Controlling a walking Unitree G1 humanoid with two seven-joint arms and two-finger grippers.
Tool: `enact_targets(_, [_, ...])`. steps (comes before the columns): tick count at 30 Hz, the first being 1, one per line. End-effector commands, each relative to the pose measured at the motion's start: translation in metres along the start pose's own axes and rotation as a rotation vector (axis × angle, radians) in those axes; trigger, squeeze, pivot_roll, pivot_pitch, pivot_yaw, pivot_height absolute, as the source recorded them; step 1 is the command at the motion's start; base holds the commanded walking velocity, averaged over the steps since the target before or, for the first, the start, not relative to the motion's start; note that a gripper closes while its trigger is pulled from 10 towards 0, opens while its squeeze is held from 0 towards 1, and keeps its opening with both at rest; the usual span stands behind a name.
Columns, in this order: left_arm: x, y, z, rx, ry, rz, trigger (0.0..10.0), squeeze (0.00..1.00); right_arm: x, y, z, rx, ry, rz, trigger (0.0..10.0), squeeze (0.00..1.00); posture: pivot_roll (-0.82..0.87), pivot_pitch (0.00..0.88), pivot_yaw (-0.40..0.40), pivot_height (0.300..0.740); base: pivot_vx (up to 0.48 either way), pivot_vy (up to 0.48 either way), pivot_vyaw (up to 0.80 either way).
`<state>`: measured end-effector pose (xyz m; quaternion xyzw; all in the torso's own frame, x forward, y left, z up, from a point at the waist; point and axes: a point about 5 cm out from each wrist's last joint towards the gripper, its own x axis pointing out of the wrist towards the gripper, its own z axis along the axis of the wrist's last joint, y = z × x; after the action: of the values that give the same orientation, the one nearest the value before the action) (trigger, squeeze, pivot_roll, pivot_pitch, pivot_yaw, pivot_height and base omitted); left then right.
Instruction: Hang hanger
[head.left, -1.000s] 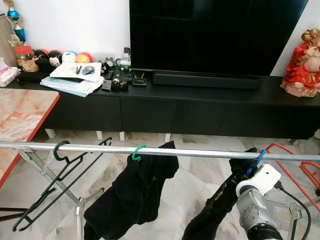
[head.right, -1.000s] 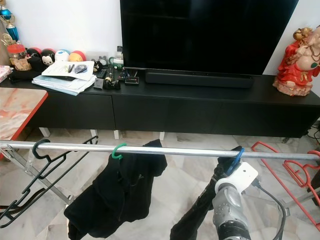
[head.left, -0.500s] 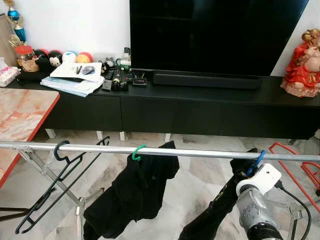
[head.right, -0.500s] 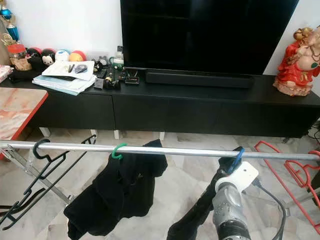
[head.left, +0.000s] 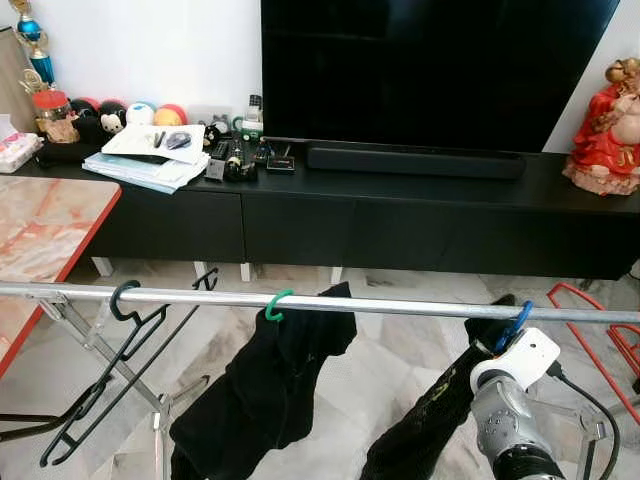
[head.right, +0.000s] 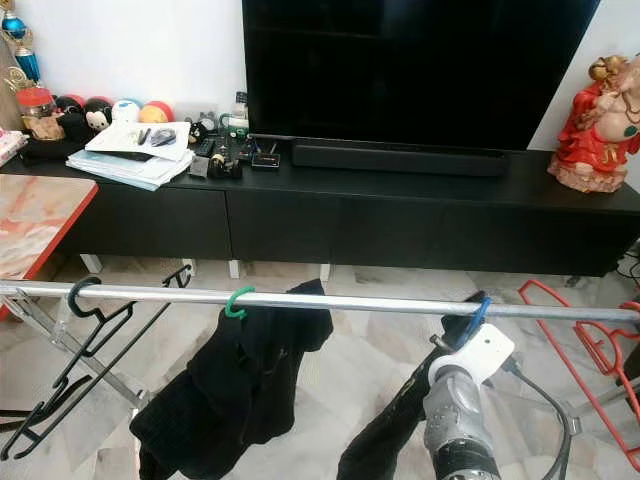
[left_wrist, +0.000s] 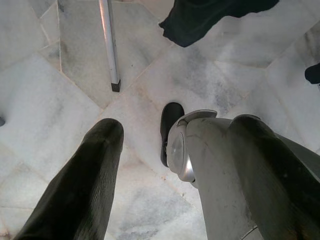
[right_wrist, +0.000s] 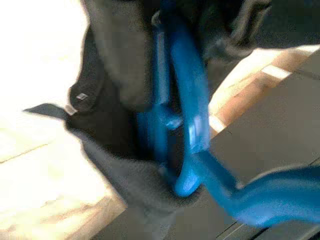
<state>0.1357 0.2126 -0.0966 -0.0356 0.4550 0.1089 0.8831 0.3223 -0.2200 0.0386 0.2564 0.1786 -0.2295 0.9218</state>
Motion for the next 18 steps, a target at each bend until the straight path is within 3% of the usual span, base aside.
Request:
enact_targets(1, [-0.002,0.0,-0.007,0.009,0.026,-0.005,10.0,0.0,0.001,0.0,0.005,0.004,-0.026,0.0,0.0,0.0,0.17,0.026,-0.072,0.74,0.0,0.0,0.0])
enact_targets(4, [-0.001,0.0,-0.007,0.009,0.027,-0.006,10.0,0.0,0.001,0.0,0.006,0.003,-0.028,0.001,0.0,0.0,0.17,0.026,-0.072,0.74,0.0,0.0,0.0])
enact_targets(10, [-0.001,0.0,-0.006,0.01,0.026,-0.007,10.0,0.0,-0.002,0.004,0.018,-0.095,-0.153,0.057,0.0,0.0,0.16,0.026,-0.074,0.74,0.0,0.0,0.0])
enact_targets(12, [-0.001,0.0,-0.006,0.013,0.026,-0.008,10.0,0.0,-0.006,0.007,0.02,-0.171,-0.203,0.089,0.0,0.0,0.16,0.028,-0.073,0.74,0.0,0.0,0.0])
enact_targets(18, [-0.001,0.0,-0.006,0.015,0.025,-0.01,10.0,0.0,-0.016,0.007,0.015,-0.204,-0.253,0.136,0.0,0.0,0.15,0.026,-0.074,0.74,0.0,0.0,0.0])
